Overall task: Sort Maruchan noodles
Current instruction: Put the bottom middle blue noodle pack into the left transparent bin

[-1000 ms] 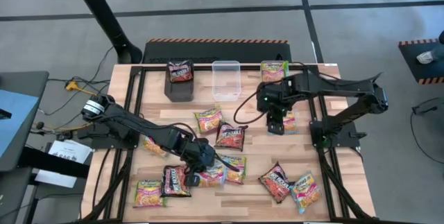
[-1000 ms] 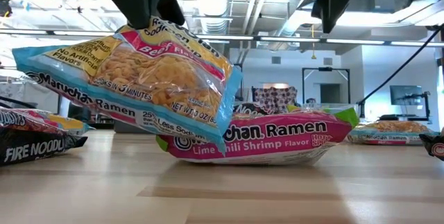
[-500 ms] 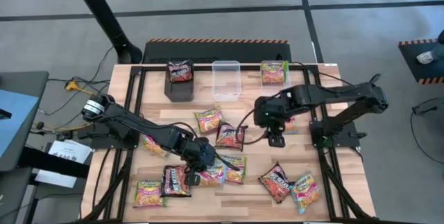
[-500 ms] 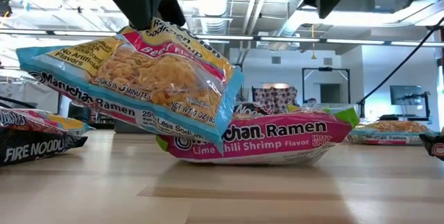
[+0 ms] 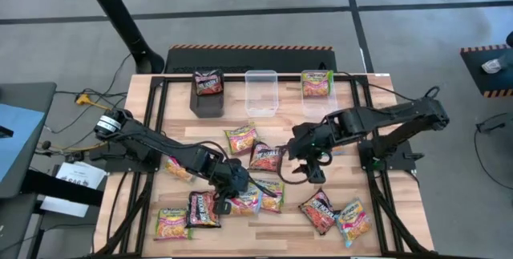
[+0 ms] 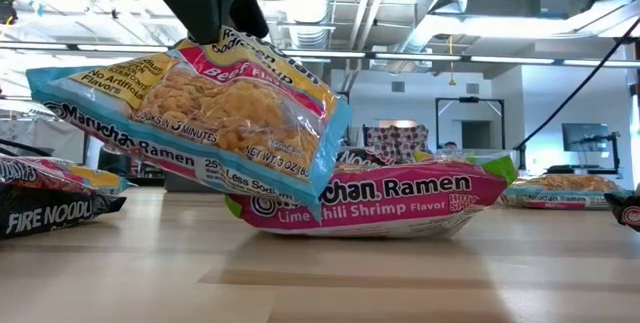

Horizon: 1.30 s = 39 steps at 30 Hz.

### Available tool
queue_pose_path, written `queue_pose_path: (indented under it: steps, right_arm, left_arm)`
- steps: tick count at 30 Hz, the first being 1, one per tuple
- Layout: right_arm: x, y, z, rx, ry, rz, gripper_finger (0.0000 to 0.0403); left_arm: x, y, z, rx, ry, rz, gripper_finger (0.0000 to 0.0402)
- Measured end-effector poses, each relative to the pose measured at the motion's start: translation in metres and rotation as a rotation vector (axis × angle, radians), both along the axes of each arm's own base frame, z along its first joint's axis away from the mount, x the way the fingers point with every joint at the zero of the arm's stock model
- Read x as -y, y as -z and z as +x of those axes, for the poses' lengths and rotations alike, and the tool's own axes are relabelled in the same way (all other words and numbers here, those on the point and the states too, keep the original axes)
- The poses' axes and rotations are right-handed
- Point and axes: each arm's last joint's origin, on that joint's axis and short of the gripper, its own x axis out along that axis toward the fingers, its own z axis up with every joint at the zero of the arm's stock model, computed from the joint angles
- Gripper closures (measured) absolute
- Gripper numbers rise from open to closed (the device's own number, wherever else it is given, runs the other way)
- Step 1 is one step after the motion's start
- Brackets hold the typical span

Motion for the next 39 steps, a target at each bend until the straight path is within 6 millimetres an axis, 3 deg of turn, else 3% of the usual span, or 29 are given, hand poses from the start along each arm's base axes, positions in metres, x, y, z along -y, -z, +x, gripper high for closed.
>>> queue_pose_path:
  steps: [14,26,39]
  right_arm:
    - [-0.027,0.035,0.008,0.097,0.037,0.106,0.0168]
    - [-0.028,0.07,0.013,0.237,-0.008,0.035,0.0168]
    - [-0.026,0.069,0.015,0.27,0.026,-0.028,0.0168]
  left_arm:
    - [-0.001,0.0,0.001,0.019,-0.003,0.036,0.0401]
    - [-0.002,-0.002,0.005,0.07,-0.001,0.052,0.0401]
    - [-0.002,-0.007,0.011,0.16,-0.018,0.053,0.0401]
